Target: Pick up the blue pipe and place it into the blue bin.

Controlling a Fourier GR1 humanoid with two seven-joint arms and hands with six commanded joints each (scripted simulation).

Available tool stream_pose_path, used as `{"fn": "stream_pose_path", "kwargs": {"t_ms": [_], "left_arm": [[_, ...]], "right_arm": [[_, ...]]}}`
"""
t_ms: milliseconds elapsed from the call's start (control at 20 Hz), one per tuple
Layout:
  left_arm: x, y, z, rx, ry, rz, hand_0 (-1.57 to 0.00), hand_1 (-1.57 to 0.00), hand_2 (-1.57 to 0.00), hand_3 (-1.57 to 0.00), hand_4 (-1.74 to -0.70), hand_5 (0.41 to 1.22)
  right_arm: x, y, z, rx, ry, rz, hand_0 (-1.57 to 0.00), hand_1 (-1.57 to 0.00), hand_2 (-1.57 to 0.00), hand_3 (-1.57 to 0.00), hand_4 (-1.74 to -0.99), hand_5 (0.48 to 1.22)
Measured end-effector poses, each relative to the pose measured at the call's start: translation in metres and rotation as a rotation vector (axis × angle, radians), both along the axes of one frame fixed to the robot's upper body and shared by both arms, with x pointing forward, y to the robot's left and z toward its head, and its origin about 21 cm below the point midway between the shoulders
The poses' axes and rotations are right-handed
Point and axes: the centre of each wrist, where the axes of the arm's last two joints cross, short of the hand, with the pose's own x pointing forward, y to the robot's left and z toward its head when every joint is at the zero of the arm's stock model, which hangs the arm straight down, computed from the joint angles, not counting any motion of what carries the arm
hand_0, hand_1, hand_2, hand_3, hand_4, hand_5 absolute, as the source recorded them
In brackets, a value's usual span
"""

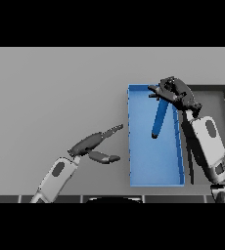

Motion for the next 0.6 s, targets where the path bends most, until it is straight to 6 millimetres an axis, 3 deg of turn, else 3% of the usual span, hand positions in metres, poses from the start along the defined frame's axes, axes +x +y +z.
{"fn": "stream_pose_path", "kwargs": {"t_ms": [150,200,250,300,400,500,600], "left_arm": [[0.0,0.001,0.001,-0.003,0.001,0.003,0.0,0.0,0.0,0.0,-0.88,0.46],[-0.001,0.002,0.0,0.002,0.008,0.005,0.0,0.0,0.0,0.0,-0.89,0.457],[0.001,0.002,0.002,0.004,0.006,0.003,0.0,0.0,0.0,0.0,-0.89,0.455],[-0.001,0.001,0.003,-0.002,0.007,-0.004,0.0,0.0,0.0,0.0,-0.89,0.453],[-0.001,0.0,0.002,0.016,0.013,0.008,0.0,0.0,0.0,0.0,-0.89,0.453],[-0.001,-0.003,0.002,0.01,0.013,0.003,0.0,0.0,0.0,0.0,-0.89,0.453],[-0.001,-0.002,0.001,0.008,0.021,0.005,0.0,0.0,0.0,0.0,-0.89,0.452]], "right_arm": [[-0.007,-0.006,-0.029,-0.056,0.08,0.002,-1.57,-1.57,-1.57,-1.57,-1.591,1.114],[-0.007,-0.008,-0.037,-0.083,0.106,0.005,-1.57,-1.57,-1.57,-1.33,-1.599,1.11],[-0.009,-0.01,-0.048,-0.083,0.123,-0.006,-1.56,-1.46,-1.39,-1.12,-1.547,1.133],[-0.008,-0.008,-0.051,-0.076,0.121,-0.036,-1.31,-1.17,-1.11,-0.9,-1.503,1.15],[-0.008,-0.004,-0.059,-0.051,0.134,-0.065,-0.84,-0.75,-0.71,-0.57,-1.392,1.176],[-0.006,-0.003,-0.071,-0.081,0.229,-0.078,-0.53,-0.48,-0.46,-0.37,-1.285,1.141],[-0.006,-0.004,-0.074,-0.168,0.259,-0.015,-0.34,-0.31,-0.29,-0.23,-1.208,1.028]]}}
